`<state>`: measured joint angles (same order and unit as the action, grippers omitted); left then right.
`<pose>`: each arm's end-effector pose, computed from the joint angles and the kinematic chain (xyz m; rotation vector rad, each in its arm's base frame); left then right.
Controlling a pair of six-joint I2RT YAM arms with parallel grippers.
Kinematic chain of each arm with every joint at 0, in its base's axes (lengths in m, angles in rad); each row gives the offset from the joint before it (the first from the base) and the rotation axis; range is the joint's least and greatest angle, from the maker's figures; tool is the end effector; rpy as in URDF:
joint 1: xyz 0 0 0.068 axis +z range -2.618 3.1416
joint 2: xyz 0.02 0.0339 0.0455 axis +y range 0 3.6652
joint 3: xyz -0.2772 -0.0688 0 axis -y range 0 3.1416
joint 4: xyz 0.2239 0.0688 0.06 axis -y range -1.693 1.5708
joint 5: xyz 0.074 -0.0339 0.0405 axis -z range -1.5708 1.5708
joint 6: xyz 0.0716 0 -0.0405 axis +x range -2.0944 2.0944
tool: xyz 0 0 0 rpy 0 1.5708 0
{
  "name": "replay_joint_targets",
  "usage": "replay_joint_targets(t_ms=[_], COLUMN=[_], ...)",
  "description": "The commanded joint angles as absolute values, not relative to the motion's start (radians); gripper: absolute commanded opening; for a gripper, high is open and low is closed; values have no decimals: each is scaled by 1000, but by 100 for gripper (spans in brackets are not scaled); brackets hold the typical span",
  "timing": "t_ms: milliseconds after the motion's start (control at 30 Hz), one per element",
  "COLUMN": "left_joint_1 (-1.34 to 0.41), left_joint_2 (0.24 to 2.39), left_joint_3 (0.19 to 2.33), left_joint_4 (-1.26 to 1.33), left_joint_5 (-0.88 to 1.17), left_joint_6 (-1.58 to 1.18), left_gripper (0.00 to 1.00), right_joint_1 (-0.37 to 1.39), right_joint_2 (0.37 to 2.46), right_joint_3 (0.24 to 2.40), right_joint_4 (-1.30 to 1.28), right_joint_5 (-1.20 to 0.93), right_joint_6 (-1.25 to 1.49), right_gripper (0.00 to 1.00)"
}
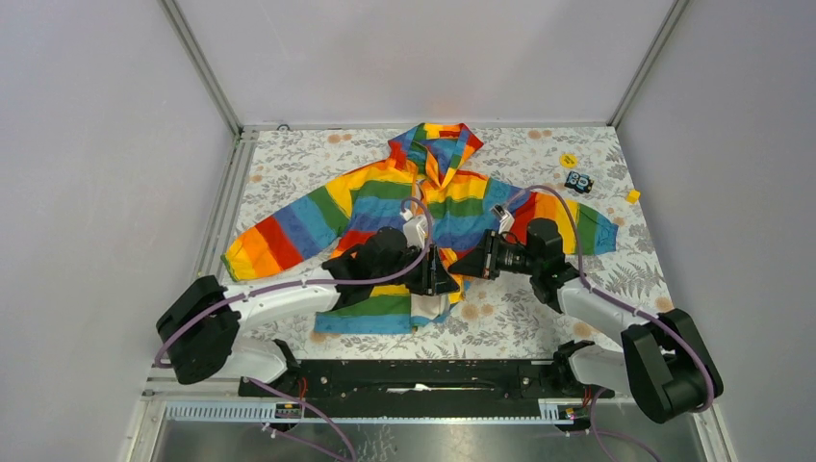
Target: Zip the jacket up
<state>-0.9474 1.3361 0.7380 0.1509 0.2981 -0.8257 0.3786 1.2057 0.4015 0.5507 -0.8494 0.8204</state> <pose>0.1597 -0.2581 0.2450 0.3562 2.2783 -1.3377 0.2003 0.1375 0.2224 -0.2369 2.0368 1.5677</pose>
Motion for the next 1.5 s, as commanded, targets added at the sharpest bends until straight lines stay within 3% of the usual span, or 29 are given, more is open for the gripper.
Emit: replay_joint_targets(t_ms=[0, 200, 267, 400, 500, 800, 1067, 1300, 1467], left_joint_1=[-947, -947, -947, -942, -929, -903, -838, -840, -855], left_joint_2=[1366, 1365, 1354, 1303, 1266, 1254, 1329, 1495, 1612], left_joint_3=[775, 772, 774, 780, 775, 773, 866, 958, 1058], left_joint_4=[184, 163, 135, 44, 2, -48, -311, -486, -615], left_joint_5=[275, 255, 239, 153, 143, 184, 96, 98, 90], left_joint_6=[-819, -804, -792, -757, -744, -743, -697, -672, -677], left_gripper=[34, 33, 42, 70, 77, 71, 65, 52, 57], right_joint_1=[376, 376, 374, 365, 360, 356, 354, 354, 355], right_joint_2=[1134, 1119, 1115, 1093, 1064, 1049, 857, 802, 795], right_joint_3=[428, 429, 430, 456, 467, 473, 539, 499, 497], right_joint_4=[525, 522, 511, 363, 264, 258, -153, -101, -93], right_joint_5=[-853, -851, -838, -728, -620, -598, -79, -172, -187], right_joint_6=[833, 854, 846, 757, 694, 686, 578, 564, 548], right_gripper=[0, 0, 0, 0, 0, 0, 0, 0, 0])
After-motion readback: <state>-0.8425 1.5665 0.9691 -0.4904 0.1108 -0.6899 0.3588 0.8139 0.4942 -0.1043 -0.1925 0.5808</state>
